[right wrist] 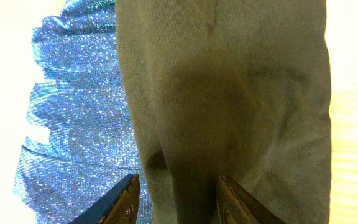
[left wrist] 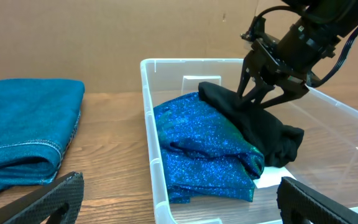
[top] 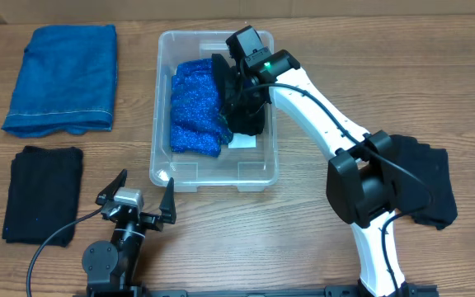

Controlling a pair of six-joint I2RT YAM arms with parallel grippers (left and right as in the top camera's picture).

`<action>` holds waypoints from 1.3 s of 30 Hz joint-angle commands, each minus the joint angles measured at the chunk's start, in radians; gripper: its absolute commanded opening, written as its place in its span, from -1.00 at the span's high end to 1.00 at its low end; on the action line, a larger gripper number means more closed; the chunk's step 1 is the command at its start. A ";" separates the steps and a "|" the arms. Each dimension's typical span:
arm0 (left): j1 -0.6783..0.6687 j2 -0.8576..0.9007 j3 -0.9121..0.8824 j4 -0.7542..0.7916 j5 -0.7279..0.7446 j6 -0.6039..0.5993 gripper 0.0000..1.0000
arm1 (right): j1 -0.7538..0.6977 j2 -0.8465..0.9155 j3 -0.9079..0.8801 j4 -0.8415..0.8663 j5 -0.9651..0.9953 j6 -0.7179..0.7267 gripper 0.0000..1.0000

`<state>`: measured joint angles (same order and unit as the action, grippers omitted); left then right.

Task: Pack container
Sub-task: 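Press the black cloth down beside the blue fabric with the right gripper, then open the right gripper and withdraw it up and right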

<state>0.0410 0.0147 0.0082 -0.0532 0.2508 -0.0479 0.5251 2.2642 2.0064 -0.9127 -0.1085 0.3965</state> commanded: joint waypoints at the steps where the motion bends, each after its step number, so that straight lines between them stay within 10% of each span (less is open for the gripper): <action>1: 0.005 -0.010 -0.003 0.001 0.002 0.019 -1.00 | -0.002 0.044 0.002 0.000 -0.009 -0.007 0.13; 12: 0.005 -0.010 -0.003 0.002 0.002 0.019 -1.00 | 0.001 0.042 0.054 -0.002 -0.005 -0.011 0.09; 26: 0.005 -0.010 -0.003 0.002 0.002 0.019 -1.00 | -0.039 -0.033 0.533 -0.330 0.095 -0.090 -0.54; 39: 0.005 -0.010 -0.003 0.001 0.002 0.019 -1.00 | -0.260 -0.169 0.588 -0.581 0.127 -0.089 -0.97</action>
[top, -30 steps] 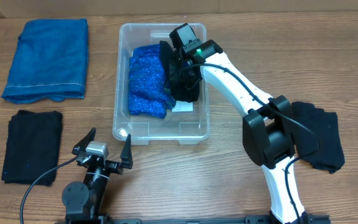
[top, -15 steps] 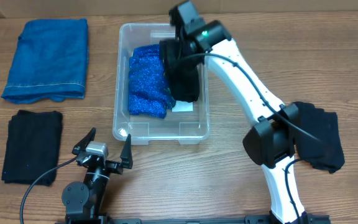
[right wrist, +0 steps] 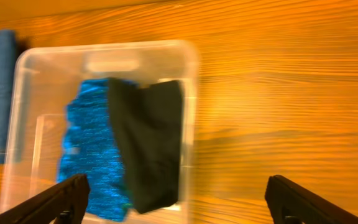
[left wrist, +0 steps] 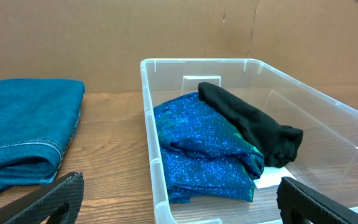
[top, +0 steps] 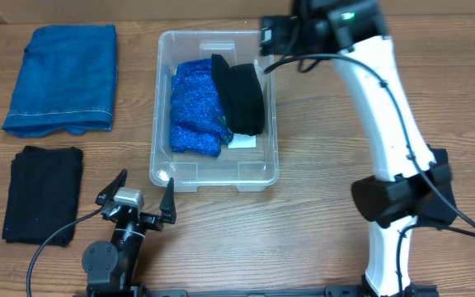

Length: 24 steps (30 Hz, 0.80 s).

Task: Pack container
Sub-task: 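Open the right gripper and withdraw it up and right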

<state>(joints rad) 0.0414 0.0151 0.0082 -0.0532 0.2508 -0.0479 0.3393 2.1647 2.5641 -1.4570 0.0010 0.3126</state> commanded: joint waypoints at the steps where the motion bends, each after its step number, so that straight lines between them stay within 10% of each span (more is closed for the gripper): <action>1: 0.005 -0.010 -0.003 0.002 0.002 0.019 -1.00 | -0.101 -0.076 0.030 -0.056 0.017 -0.003 -0.99; 24: 0.005 -0.010 -0.003 0.002 0.002 0.019 -1.00 | -0.632 -0.094 0.020 -0.232 0.016 0.008 -1.00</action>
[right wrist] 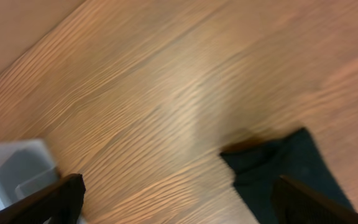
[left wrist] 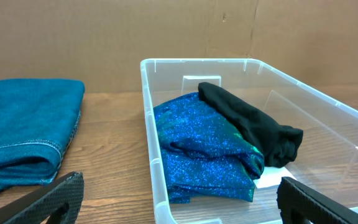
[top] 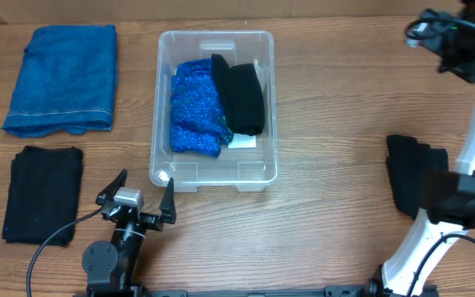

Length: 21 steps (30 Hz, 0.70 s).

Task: Pack container
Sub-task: 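Open the right gripper and withdraw it up and right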

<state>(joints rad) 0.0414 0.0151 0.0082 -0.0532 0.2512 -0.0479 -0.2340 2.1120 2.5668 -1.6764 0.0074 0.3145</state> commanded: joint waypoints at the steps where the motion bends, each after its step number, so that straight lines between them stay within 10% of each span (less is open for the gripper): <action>1: 0.005 -0.010 -0.003 0.001 0.001 0.019 -1.00 | -0.075 -0.042 0.013 -0.017 0.010 0.006 -1.00; 21: 0.005 -0.010 -0.003 0.001 0.001 0.019 -1.00 | -0.309 -0.042 -0.135 -0.017 -0.053 0.282 -1.00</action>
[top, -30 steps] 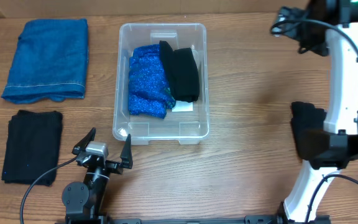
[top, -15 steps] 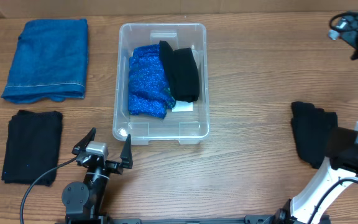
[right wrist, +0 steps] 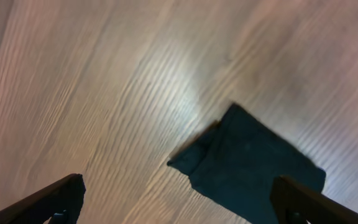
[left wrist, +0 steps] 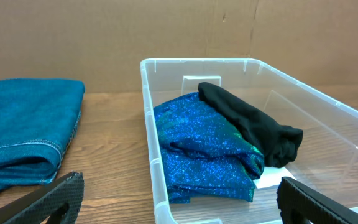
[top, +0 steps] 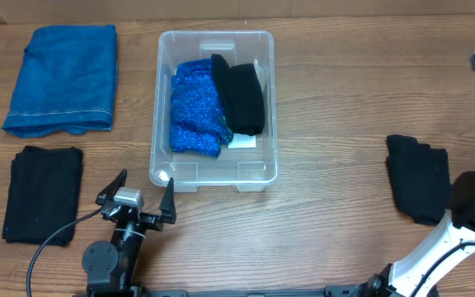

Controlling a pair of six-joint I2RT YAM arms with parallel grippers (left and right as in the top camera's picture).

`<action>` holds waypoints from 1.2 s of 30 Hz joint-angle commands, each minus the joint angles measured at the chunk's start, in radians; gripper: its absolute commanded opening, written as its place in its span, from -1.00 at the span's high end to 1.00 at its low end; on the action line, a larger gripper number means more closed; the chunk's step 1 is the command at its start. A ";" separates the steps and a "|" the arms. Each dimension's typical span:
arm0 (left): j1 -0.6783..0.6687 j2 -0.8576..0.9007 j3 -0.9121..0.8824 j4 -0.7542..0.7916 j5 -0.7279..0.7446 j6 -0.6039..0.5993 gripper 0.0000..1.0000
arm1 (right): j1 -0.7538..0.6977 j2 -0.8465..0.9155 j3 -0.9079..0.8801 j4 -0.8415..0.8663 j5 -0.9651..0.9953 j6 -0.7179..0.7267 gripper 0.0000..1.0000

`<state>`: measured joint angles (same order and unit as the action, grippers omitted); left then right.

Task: Pack container
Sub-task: 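Open the right gripper and withdraw it up and right, then lower the right gripper onto the second black cloth on the right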

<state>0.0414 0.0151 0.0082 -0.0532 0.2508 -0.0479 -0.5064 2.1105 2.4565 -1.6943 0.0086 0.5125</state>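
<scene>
The clear plastic container (top: 162, 169) stands mid-table. Inside it a glittery blue cloth (top: 192, 107) lies on the left and a folded black cloth (top: 243, 99) beside it on the right; both also show as the blue cloth (left wrist: 204, 155) and the black cloth (left wrist: 253, 127). My left gripper (top: 145, 183) rests open just in front of the container, nothing between its fingers (left wrist: 42, 199). My right gripper (right wrist: 176, 190) is open and empty, high over the table's right side, looking down on another black cloth (right wrist: 253, 168). In the overhead view it is almost off the right edge.
A folded blue towel (top: 63, 78) lies at the back left and a folded black cloth (top: 44, 194) at the front left. The other black cloth (top: 419, 177) lies at the right, next to the right arm's base. A cardboard wall (left wrist: 166, 31) stands behind the table.
My right gripper has moved further right, nearly leaving the overhead view. Its camera now looks down on more of the right-hand black cloth. The left gripper and the container's contents are unchanged.
My right gripper was first down in the container with its fingers on the black cloth. Then it was open above the container's back right corner, the cloth left beside the blue one. After that it was at the table's far right, now further still.
</scene>
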 commanded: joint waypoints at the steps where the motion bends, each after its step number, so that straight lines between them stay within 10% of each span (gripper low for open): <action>1: 0.005 -0.010 -0.003 0.001 0.002 0.019 -1.00 | -0.051 -0.040 -0.040 0.001 -0.090 0.084 -1.00; 23: 0.005 -0.010 -0.003 0.002 0.002 0.019 -0.99 | -0.079 -0.040 -0.368 0.002 -0.245 0.252 -1.00; 36: 0.005 -0.010 -0.003 0.002 0.002 0.019 -1.00 | -0.078 -0.040 -0.383 0.027 -0.280 0.111 -1.00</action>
<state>0.0414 0.0151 0.0082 -0.0532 0.2508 -0.0479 -0.5854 2.1101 2.0750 -1.6615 -0.2604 0.6437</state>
